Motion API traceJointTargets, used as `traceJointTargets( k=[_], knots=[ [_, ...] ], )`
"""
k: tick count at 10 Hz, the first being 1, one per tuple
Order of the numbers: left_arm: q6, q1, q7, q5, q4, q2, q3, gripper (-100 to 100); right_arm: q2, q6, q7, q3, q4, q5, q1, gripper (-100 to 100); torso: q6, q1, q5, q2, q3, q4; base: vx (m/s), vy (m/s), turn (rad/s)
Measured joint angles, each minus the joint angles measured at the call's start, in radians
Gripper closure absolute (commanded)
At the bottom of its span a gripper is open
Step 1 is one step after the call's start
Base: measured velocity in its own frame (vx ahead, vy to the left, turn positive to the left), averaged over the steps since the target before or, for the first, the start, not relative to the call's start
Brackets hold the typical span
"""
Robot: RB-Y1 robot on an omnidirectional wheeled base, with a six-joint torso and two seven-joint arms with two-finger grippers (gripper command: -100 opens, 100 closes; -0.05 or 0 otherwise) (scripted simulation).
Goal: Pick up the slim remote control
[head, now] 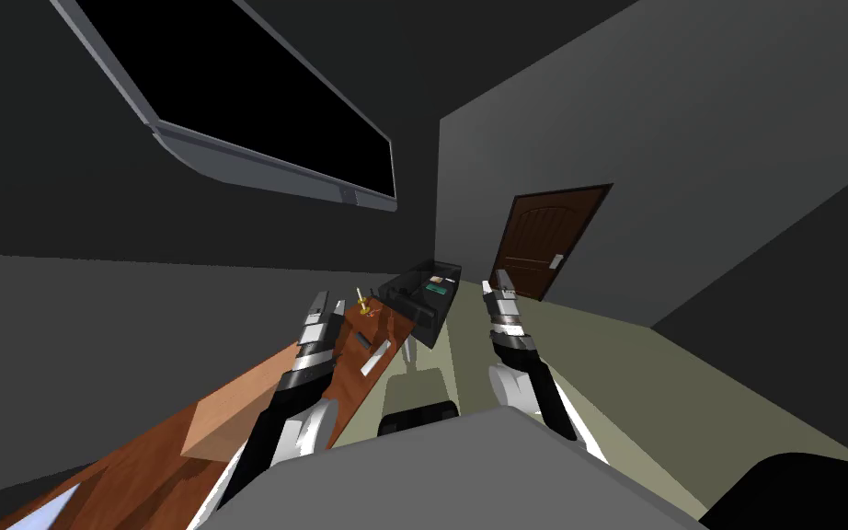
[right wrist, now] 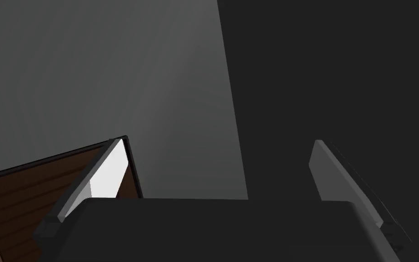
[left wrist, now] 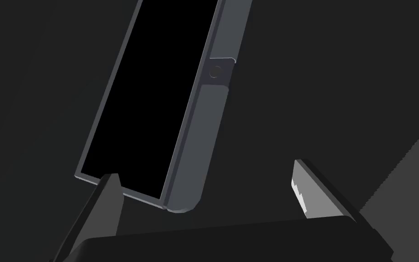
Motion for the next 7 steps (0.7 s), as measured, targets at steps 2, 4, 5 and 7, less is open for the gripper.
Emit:
traceJointTargets(
  k=[2,4,5,7],
  knots=[
    [0.008,-0.002,0.0,0.012,0.028,0.036,0.004,-100,0.0,0.0,0.0,0.0,0.0,0.0,0.0,0,0.0,-0.002,0.0,0.001,0.001,0.0,-0.023,-0.039,-0.146],
    [0.039,-0.001,0.008,0.041,0.058,0.089,0.019,-100,0.0,0.0,0.0,0.0,0.0,0.0,0.0,0,0.0,-0.002,0.0,0.002,0.001,0.0,-0.025,-0.04,-0.185],
    [0.061,0.004,0.013,0.06,0.074,0.116,0.027,-100,0.0,0.0,0.0,0.0,0.0,0.0,0.0,0,0.0,-0.002,-0.001,0.002,0.001,0.0,-0.028,-0.056,-0.255],
    [0.09,0.011,0.019,0.089,0.111,0.154,0.036,-100,0.0,0.0,0.0,0.0,0.0,0.0,0.0,0,0.0,-0.002,-0.001,0.002,0.001,0.0,-0.025,-0.041,-0.119]
  ],
)
